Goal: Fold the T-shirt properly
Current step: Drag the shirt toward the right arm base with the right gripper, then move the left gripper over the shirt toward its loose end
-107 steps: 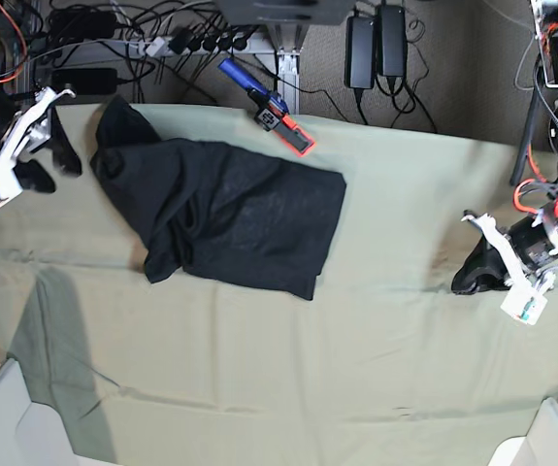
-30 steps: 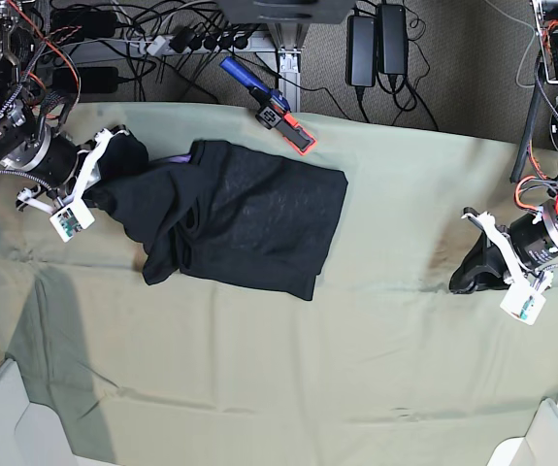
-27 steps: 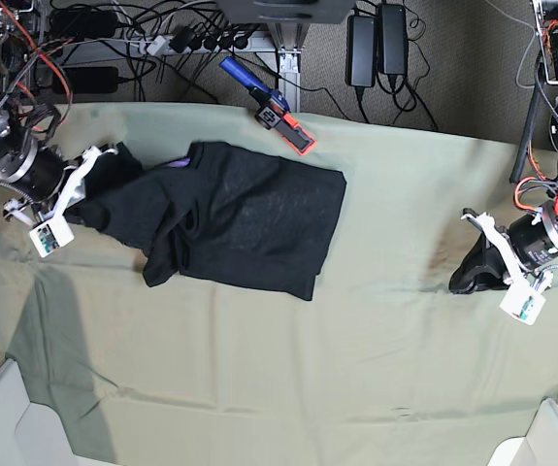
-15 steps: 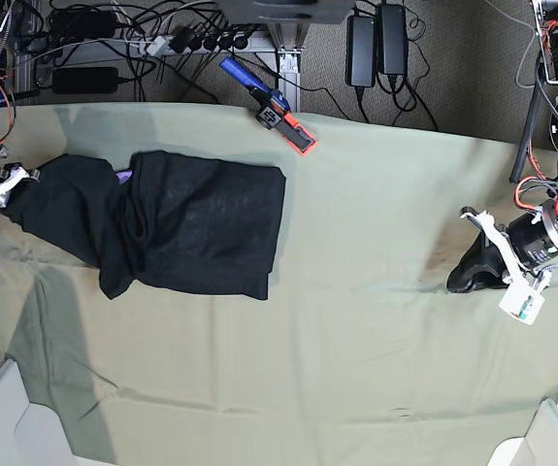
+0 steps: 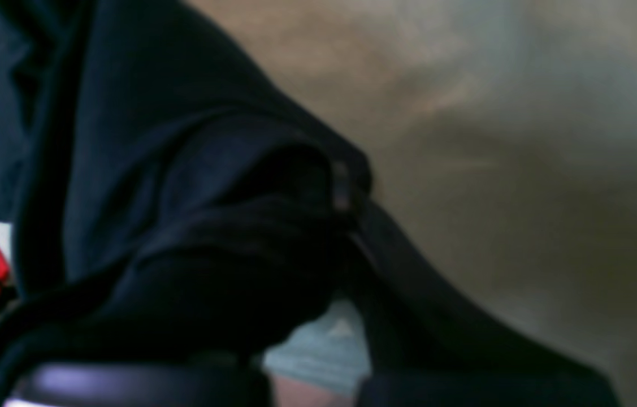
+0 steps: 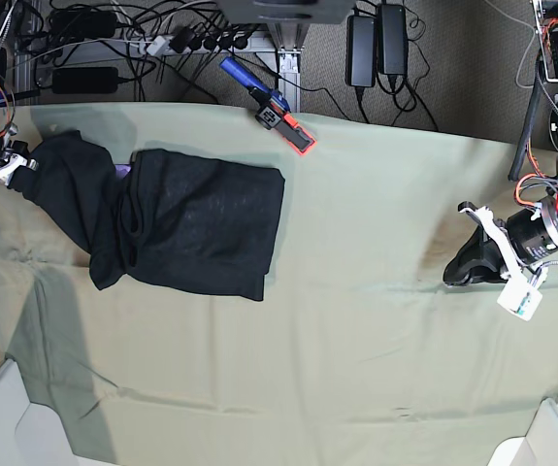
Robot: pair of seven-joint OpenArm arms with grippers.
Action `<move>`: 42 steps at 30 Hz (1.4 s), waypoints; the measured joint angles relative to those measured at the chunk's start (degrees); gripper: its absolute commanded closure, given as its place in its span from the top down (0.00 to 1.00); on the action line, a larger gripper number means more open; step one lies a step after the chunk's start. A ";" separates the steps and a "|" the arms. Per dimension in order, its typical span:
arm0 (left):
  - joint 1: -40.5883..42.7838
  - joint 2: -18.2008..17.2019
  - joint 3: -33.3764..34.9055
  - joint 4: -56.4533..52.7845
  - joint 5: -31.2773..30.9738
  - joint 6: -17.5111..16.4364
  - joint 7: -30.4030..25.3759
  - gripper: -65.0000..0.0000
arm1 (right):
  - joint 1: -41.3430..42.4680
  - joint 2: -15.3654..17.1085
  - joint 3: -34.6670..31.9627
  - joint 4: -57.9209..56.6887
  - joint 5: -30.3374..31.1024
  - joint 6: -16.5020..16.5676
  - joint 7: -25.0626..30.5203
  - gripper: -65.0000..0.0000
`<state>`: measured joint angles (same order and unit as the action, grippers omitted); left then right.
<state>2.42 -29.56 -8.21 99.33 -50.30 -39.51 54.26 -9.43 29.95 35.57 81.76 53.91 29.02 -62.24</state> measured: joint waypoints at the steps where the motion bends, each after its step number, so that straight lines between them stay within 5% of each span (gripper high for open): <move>1: 0.31 0.00 0.00 0.00 -0.44 0.02 -0.04 0.08 | 0.72 0.02 0.02 -1.38 0.17 0.00 -0.22 0.00; 14: 4.28 0.00 0.00 0.00 -0.79 0.00 0.68 0.08 | 3.72 0.02 0.04 -5.42 4.15 0.02 -2.78 0.00; 23: 4.39 -0.15 1.79 0.26 -9.49 0.02 4.00 0.07 | 3.74 0.02 0.04 -5.42 2.62 0.02 -2.73 0.00; 30: 4.22 -0.28 22.88 11.78 1.68 0.13 2.73 0.04 | 3.72 0.02 0.04 -5.42 2.43 0.02 -0.79 0.00; 37: 2.27 0.04 46.14 14.47 25.22 0.00 -8.92 0.00 | 3.74 0.02 0.04 -5.42 1.05 0.02 -0.50 0.00; 42: -1.55 7.15 51.49 12.24 30.64 0.02 -10.60 0.00 | 3.72 0.02 0.04 -5.42 2.12 0.07 -0.48 0.00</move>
<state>0.86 -22.41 43.29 111.57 -19.66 -39.48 43.66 -5.72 29.98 35.62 76.34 56.03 29.08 -62.72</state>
